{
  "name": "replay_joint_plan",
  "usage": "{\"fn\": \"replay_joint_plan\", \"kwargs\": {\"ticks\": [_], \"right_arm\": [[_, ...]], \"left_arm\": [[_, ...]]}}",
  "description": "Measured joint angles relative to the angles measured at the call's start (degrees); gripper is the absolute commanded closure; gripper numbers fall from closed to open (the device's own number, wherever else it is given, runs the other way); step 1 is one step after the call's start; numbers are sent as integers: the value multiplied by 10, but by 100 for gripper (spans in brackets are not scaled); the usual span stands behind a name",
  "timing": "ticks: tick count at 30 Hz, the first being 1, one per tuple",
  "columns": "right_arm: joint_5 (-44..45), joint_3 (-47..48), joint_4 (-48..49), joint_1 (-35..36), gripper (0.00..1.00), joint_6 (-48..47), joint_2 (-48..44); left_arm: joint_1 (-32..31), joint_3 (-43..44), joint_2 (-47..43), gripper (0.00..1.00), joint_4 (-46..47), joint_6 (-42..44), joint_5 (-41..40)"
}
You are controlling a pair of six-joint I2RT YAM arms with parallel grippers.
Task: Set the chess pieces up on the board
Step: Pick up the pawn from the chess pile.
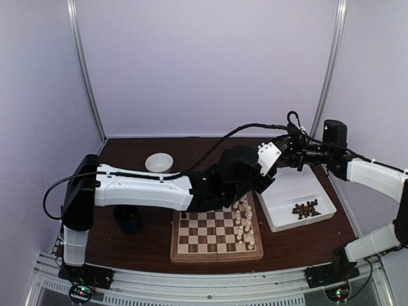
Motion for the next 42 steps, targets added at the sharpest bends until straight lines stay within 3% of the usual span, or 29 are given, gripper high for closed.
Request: {"fn": "replay_joint_plan", "kwargs": {"ticks": [10,19,26,42], "right_arm": [[0,0,1,0,96,0,0],[0,0,4,-1,97,1,0],[0,0,4,-3,97,3,0],[0,0,12,-4,97,11,5]], "left_arm": [[4,10,7,76,-7,-5,-13],[12,32,14,75,-22,-15,-12],[13,34,18,68,-26,-26,-12],[15,34,18,90,-53,-37,-5]]}}
